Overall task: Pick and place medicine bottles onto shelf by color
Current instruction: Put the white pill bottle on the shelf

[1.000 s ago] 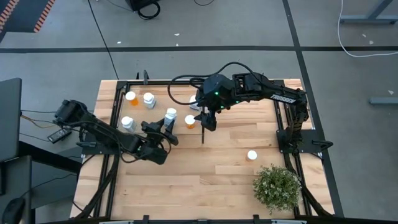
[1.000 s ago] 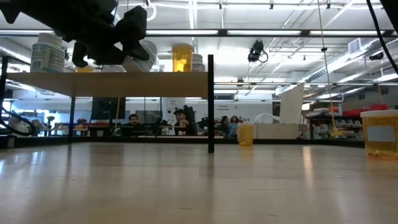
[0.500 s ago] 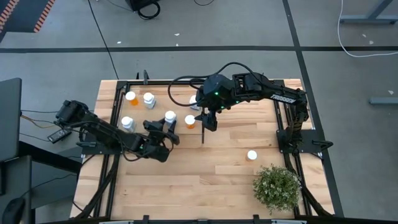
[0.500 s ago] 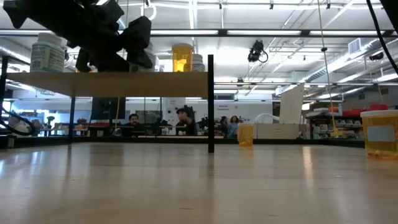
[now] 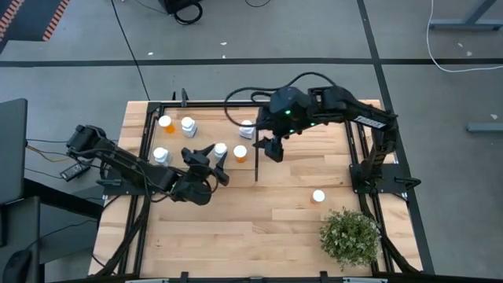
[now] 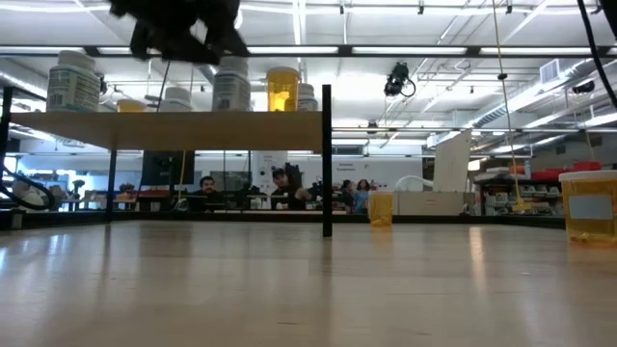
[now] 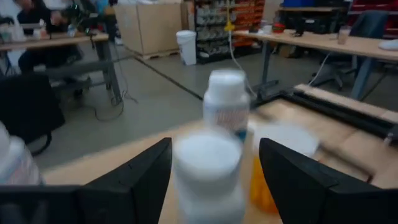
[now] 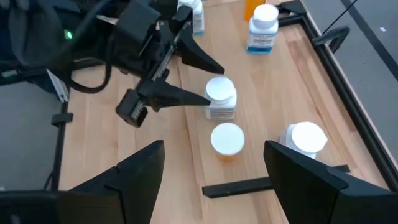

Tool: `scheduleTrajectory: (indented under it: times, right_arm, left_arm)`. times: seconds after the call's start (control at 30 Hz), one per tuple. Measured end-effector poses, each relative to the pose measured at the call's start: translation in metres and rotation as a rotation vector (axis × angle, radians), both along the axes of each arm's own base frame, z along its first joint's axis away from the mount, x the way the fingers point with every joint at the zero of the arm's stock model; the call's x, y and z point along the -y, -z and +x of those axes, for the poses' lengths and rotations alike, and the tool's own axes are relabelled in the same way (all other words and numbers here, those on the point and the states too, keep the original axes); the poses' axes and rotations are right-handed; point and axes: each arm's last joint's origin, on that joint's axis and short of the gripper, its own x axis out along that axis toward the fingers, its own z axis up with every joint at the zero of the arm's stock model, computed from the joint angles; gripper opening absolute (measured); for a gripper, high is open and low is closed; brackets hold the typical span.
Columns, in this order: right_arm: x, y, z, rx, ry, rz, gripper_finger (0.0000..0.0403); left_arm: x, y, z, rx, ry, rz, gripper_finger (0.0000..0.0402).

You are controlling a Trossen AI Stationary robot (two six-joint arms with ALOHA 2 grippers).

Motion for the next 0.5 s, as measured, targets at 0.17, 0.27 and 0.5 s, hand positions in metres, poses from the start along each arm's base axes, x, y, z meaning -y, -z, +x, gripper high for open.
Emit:
scheduleTrajectory:
  times: [0.17,0.27,0.5]
  right_arm:
    - [0.0,-0.015,-0.019,0.048,0.023,0.014,0.0282]
    - [0.001,-0.023,-0.03,0.07,0.054,0.009,0.0282]
    - [0.002,-0.037,-0.051,0.117,0.106,-0.007,0.0282]
  left_arm:
    - [0.001,-0.023,0.005,-0.085,-0.029,0.088,0.0248]
    - [-0.002,-0.032,0.006,-0.128,-0.065,0.132,0.0249]
    - [-0.002,-0.072,0.011,-0.187,-0.05,0.173,0.0241]
